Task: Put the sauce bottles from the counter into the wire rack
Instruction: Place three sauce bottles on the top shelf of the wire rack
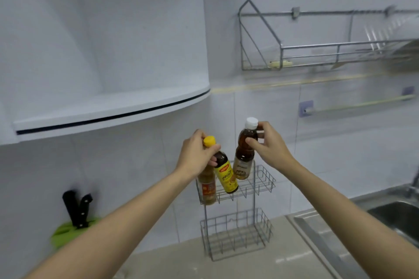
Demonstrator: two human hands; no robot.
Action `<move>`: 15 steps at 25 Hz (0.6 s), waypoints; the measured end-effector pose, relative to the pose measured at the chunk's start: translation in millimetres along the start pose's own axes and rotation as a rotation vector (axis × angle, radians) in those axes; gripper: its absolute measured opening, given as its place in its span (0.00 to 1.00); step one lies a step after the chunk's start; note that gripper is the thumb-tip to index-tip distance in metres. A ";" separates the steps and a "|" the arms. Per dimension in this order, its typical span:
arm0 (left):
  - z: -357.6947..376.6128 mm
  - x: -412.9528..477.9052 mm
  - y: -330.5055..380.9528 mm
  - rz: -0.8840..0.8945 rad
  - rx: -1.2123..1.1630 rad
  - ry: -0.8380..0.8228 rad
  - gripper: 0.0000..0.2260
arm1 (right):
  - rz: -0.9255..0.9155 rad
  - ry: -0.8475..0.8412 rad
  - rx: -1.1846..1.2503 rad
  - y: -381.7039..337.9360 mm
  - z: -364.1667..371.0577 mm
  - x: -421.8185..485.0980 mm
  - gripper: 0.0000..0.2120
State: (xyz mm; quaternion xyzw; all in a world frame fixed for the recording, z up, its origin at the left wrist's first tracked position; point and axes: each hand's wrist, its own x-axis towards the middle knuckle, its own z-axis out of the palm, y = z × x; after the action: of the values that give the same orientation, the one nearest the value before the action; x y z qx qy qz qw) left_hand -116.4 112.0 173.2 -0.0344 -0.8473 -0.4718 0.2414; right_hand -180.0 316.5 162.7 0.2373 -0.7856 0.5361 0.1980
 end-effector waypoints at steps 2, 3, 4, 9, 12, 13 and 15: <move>9.4 8.2 1.7 0.005 0.026 0.017 0.11 | 0.032 -0.002 0.000 7.6 5.4 11.9 0.16; 14.1 10.4 0.4 0.012 0.060 0.015 0.10 | 0.047 -0.017 0.004 13.7 9.2 14.0 0.16; 18.9 13.3 -2.8 0.024 0.104 0.013 0.10 | 0.062 -0.039 0.012 20.7 13.8 16.1 0.17; 39.6 18.9 -23.6 0.057 0.268 -0.078 0.08 | 0.165 -0.092 0.213 50.8 29.2 15.1 0.14; 52.3 20.5 -29.8 0.036 0.321 -0.103 0.07 | 0.186 -0.215 0.276 61.5 35.0 14.8 0.13; 55.4 21.2 -31.2 0.024 0.333 -0.111 0.07 | 0.189 -0.272 0.256 65.1 37.8 13.4 0.13; 61.0 23.6 -34.2 -0.005 0.345 -0.122 0.06 | 0.211 -0.345 0.238 74.5 42.4 11.7 0.14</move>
State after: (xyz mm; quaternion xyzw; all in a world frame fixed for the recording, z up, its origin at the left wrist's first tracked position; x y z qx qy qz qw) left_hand -169.9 138.9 130.1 -0.0192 -0.9289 -0.3170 0.1906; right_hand -235.5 298.2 98.8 0.2636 -0.7594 0.5943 -0.0257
